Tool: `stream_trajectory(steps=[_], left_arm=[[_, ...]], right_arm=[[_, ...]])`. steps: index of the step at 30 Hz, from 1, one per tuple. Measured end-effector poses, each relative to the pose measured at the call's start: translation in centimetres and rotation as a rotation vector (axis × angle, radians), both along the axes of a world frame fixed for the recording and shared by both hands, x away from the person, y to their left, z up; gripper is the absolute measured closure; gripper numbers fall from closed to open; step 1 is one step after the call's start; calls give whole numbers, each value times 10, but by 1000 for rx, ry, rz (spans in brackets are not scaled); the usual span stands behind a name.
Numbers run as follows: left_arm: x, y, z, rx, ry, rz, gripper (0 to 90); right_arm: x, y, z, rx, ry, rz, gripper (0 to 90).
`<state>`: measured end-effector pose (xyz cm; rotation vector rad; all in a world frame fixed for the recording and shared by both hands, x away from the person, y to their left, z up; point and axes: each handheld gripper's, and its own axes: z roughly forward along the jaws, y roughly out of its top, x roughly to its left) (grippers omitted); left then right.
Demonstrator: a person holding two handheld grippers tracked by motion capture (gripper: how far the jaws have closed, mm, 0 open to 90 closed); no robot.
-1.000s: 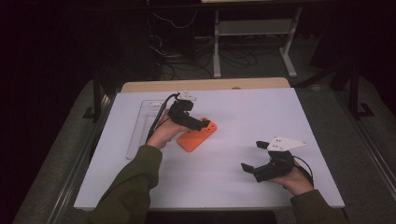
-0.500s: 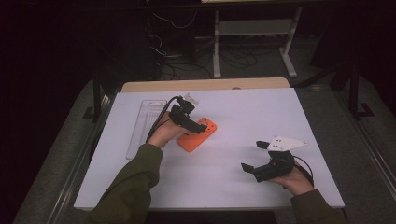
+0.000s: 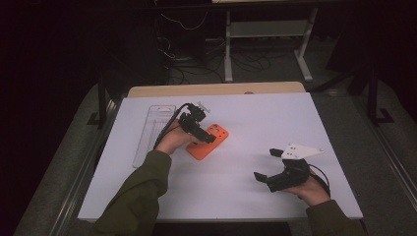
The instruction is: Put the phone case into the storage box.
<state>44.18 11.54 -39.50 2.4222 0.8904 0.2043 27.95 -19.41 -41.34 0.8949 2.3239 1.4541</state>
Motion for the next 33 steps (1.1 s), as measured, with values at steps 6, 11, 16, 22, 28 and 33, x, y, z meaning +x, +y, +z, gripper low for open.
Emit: stream_trajectory(steps=[6, 11, 16, 22, 28, 33], left_arm=[[1, -2, -5, 21, 20, 2, 0], [1, -4, -10, 63, 41, -6, 0], [1, -5, -12, 91, 60, -4, 0], [1, -5, -16, 110, 78, -1, 0], [3, -5, -20, 130, 105, 6, 0], [4, -7, -24, 164, 116, 2, 0]], right_arm=[[0, 0, 0, 0, 0, 1, 0], [0, 0, 0, 1, 0, -3, 0], [0, 0, 0, 2, 1, -2, 0], [-1, 0, 0, 4, 2, -3, 0], [-1, 0, 0, 5, 0, -2, 0], [0, 0, 0, 4, -1, 0, 0]])
